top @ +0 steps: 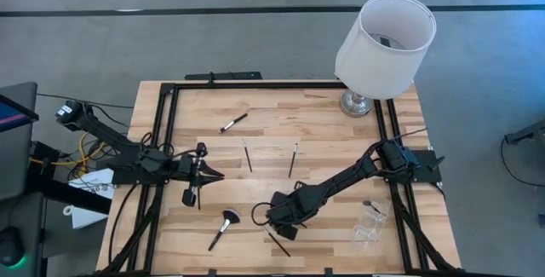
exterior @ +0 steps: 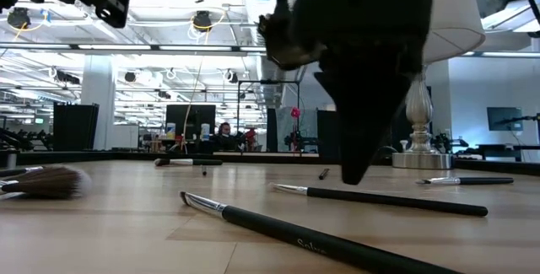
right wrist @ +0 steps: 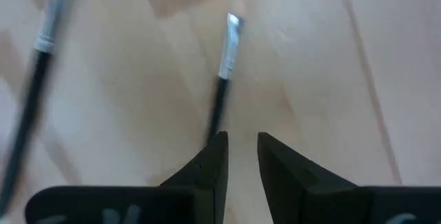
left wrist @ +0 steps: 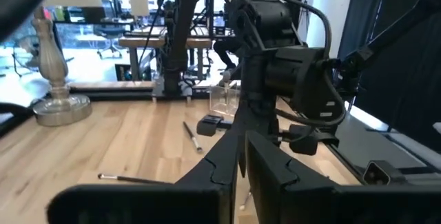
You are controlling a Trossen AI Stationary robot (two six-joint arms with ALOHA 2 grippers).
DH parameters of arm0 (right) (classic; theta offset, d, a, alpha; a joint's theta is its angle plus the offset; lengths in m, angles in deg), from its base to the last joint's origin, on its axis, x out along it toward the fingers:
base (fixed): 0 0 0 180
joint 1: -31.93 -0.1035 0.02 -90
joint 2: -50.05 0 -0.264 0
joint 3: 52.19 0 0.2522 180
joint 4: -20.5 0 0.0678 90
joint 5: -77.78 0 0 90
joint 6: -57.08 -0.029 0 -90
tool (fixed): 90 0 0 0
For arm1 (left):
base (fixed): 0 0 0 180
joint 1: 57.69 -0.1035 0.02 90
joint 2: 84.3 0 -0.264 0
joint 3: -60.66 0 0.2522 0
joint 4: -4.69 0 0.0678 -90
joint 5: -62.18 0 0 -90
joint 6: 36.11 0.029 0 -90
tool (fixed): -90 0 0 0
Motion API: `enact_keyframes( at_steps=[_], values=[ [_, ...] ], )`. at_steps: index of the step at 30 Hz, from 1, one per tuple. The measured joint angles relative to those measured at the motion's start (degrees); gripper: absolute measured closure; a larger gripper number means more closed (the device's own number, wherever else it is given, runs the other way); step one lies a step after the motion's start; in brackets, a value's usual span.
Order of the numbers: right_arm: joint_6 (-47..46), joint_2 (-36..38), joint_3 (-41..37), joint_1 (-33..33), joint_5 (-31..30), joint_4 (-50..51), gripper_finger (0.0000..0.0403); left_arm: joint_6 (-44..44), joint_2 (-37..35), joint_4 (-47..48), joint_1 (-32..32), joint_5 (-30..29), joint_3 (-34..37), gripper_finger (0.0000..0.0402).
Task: Pick & Place Makeup Brushes
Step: Put the black eyeshadow brush into the transparent organizer
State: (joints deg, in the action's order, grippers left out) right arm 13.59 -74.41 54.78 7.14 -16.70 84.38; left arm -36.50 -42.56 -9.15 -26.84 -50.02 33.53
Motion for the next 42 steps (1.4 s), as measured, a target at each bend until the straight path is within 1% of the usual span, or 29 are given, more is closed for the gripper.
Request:
enact_keyframes(
  at_steps=[14, 23, 26, 31, 35, 42],
  values=[
    [1.53, -0.47, 0.07, 1.32, -1.50, -5.68, 0.0331, -4.63, 0.02, 3.24, 0.02, 0.01, 0.00, 0.0374],
    [1.53, -0.50, 0.07, 1.95, -1.70, -5.65, 0.0300, -5.86, 1.94, 3.30, 0.02, 4.28, 0.00, 0.0374],
    [1.51, -0.50, -0.72, 1.66, -1.71, -7.28, 0.0294, -6.17, 3.06, 3.40, 0.02, 4.83, 0.00, 0.0374],
    [0.45, -0.50, -2.35, 0.67, -1.72, -7.92, 0.0295, -7.17, 5.01, 3.32, 0.02, 4.94, 0.00, 0.0374],
    [-0.42, -0.39, -3.28, -0.02, -2.83, -7.60, 0.0296, -7.64, 6.05, 3.23, 0.02, 4.94, 0.00, 0.0374],
    [-0.28, -0.39, -3.37, -0.70, -4.80, -6.22, 0.0297, -7.64, 6.01, 3.17, 0.00, 4.94, 0.00, 0.0374]
  ],
)
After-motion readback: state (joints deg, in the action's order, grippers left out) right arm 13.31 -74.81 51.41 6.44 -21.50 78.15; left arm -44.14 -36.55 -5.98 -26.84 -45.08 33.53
